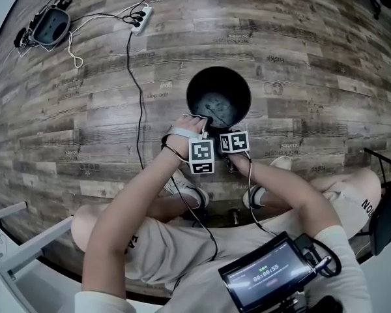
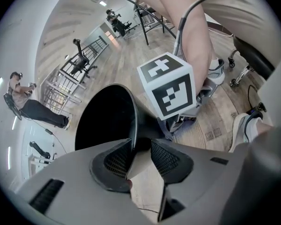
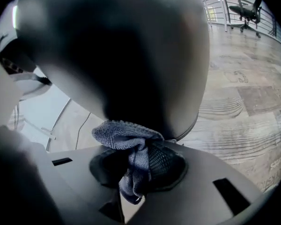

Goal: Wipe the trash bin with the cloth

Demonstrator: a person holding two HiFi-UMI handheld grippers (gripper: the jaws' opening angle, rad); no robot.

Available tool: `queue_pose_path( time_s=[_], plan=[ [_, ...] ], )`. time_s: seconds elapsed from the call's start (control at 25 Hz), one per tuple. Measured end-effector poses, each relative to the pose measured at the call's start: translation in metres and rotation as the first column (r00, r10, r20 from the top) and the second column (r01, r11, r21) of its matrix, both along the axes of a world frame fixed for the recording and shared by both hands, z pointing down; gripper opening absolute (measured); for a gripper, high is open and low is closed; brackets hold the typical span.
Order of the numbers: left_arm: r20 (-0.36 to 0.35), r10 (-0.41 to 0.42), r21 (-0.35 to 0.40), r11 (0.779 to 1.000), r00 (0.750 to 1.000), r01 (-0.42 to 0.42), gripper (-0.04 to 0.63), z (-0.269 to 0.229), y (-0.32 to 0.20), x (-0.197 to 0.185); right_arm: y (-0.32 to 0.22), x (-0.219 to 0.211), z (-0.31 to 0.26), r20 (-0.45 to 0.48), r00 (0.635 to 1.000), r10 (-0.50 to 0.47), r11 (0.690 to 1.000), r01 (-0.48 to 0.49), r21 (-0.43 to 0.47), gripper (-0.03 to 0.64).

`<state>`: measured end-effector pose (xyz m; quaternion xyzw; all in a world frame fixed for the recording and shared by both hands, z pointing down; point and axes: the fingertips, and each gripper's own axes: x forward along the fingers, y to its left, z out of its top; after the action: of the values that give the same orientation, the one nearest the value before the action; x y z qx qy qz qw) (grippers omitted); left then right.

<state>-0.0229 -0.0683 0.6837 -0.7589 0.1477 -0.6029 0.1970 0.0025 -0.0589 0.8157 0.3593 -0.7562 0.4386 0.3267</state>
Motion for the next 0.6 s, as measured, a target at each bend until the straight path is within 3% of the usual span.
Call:
queue_pose_path(
  time_s=[0.24,0.48,0.6],
  plan=[
    [-0.002,0.0,0.007,1.0,1.0,0.0,0.138,0.0,-0.001,0.0,0.0,0.001,0.033,-0.027,1.0,-0.009,1.0,0.009,-0.01,0.08],
    [0.015,-0.007,0.007,1.0,1.0,0.007,0.138,0.001,-0.001,0.0,0.007,0.018,0.044,-0.055,0.997,0.053,0.992,-0.059,-0.113,0.08],
    [0.01,-0.029,-0.036,0.999,1.0,0.029,0.138,0.0,0.001,-0.001,0.032,0.016,0.027,-0.047,0.998,-0.038,0.99,0.031,-0.139,0.08]
  ],
)
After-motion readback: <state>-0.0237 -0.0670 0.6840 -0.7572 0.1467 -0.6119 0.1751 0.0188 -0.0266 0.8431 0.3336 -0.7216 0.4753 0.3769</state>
